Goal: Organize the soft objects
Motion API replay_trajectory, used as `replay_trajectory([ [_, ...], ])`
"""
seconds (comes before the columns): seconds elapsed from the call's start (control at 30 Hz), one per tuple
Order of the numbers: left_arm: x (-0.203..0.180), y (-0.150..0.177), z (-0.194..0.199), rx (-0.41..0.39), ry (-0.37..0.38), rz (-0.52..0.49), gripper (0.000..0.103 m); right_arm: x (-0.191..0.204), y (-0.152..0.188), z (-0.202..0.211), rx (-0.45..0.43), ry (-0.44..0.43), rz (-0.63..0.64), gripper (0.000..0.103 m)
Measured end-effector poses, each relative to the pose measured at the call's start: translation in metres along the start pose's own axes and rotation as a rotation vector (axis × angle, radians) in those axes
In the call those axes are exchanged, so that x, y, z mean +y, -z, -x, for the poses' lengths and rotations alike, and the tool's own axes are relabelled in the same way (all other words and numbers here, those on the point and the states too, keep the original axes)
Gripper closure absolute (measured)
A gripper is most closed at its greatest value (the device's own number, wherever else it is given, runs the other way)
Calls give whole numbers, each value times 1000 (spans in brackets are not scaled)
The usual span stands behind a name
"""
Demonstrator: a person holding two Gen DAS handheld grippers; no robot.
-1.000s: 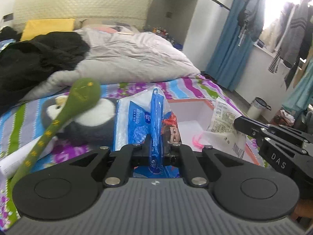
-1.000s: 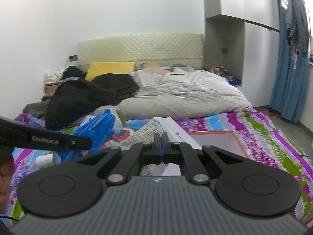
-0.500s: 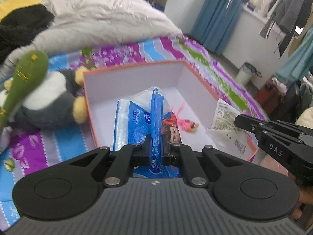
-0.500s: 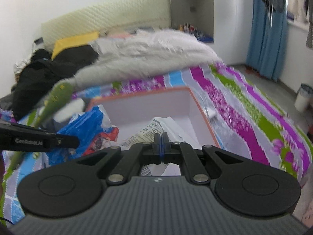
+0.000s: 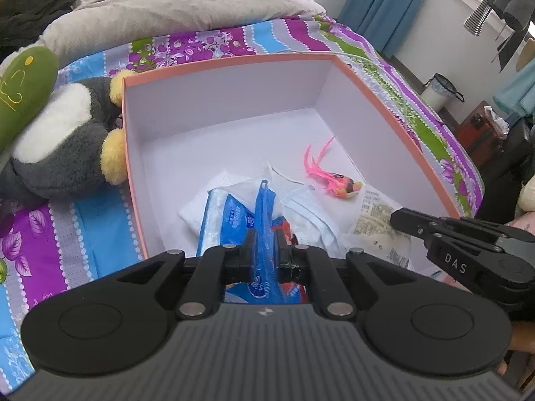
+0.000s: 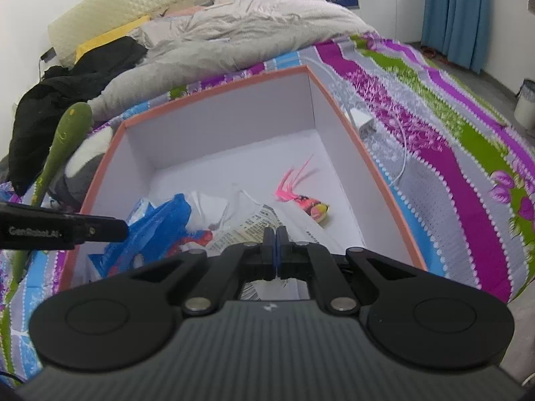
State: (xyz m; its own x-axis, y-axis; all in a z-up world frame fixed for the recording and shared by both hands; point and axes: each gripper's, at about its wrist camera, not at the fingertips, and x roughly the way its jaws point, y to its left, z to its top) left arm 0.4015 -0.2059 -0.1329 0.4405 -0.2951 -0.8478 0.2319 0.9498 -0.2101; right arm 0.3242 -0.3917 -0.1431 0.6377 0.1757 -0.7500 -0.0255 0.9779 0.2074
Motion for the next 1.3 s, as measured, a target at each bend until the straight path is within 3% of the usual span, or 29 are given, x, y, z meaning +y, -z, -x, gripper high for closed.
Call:
replay_trajectory([
  [0.07,1,-2,-2,8,-10,-1,91,-2,0,-5,11,1,-7,97],
  [0.13,3,-4,-3,10,-19,-7,73,-4,0,-9,27,3,-18,95],
  [0.17,3,-4,-1,4,-26,-9,54,-5,-1,-11,34,7,-22,87],
  [0.2,3,-5,1,-9,-32,-13,48,-5,-1,-10,33,8,-25,78],
  [0.23,3,-5,4,-21,-37,-20,48,-6,-1,-9,23,8,-28,60],
  [0.27,3,-5,6,-26,-38,-24,48,-5,-2,-5,8,11,-28,56],
  [0.5,4,-10,40,-81,-20,-24,48,2,-17,31,-76,6,-32,57],
  [0.8,-3,-6,117,-203,27,-60,48,31,-29,102,-209,-13,-5,57],
  [1.07,-13,23,186,-314,38,-112,48,54,-15,160,-301,-20,30,57],
  [1.3,-12,57,233,-377,42,-95,48,69,5,198,-351,-40,58,57],
])
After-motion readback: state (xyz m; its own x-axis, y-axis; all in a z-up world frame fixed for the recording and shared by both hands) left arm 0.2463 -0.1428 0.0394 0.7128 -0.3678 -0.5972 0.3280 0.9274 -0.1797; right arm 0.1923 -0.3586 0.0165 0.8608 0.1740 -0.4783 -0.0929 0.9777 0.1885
